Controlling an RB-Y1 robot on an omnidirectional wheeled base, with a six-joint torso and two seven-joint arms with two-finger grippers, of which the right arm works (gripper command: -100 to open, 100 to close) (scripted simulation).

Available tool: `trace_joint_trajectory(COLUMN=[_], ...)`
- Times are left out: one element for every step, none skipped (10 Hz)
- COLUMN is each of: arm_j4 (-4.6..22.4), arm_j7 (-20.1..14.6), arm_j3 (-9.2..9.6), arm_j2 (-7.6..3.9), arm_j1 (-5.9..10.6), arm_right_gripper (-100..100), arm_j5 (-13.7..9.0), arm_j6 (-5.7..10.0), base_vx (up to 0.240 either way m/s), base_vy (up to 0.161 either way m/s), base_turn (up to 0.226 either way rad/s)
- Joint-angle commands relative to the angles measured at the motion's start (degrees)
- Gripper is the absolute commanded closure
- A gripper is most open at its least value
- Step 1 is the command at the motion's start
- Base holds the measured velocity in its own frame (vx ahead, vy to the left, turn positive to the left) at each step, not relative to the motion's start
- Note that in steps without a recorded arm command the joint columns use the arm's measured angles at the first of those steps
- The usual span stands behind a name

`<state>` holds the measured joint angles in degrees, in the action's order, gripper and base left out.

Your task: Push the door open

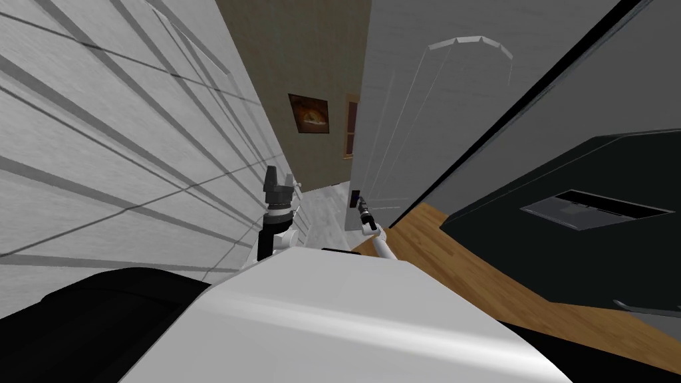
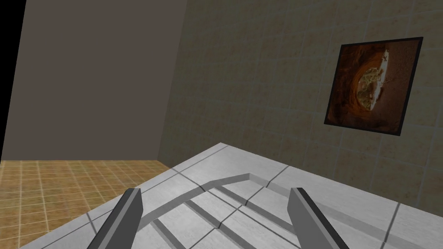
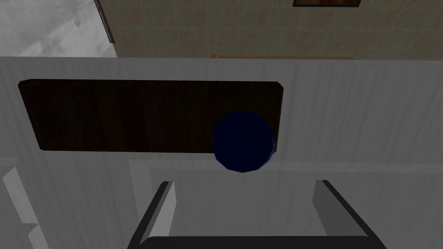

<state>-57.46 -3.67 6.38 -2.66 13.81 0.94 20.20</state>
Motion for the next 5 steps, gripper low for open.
trace_joint_trajectory(arm_j4=[0.2,0.4,0.5,0.7,0.7], arm_j7=[0.1,0.2,0.2,0.2,0.2], arm_j3=[-0.22,-0.38,-0.52,-0.47,-0.47], arm_j2=[0.22,0.61,1.13,0.85,0.85], arm_j1=[0.07,0.12,0.16,0.27,0.27], arm_right_gripper=[-100,-100,-100,-100,100], arm_j5=[0.0,0.0,0.0,0.0,0.0], arm_j6=[0.28,0.46,0.62,0.6,0.6], base_vx=[0.174,0.236,0.236,0.095,-0.011], base_vy=[0.053,0.065,0.046,0.015,0.0], base_turn=[0.02,0.026,0.021,0.005,-0.008])
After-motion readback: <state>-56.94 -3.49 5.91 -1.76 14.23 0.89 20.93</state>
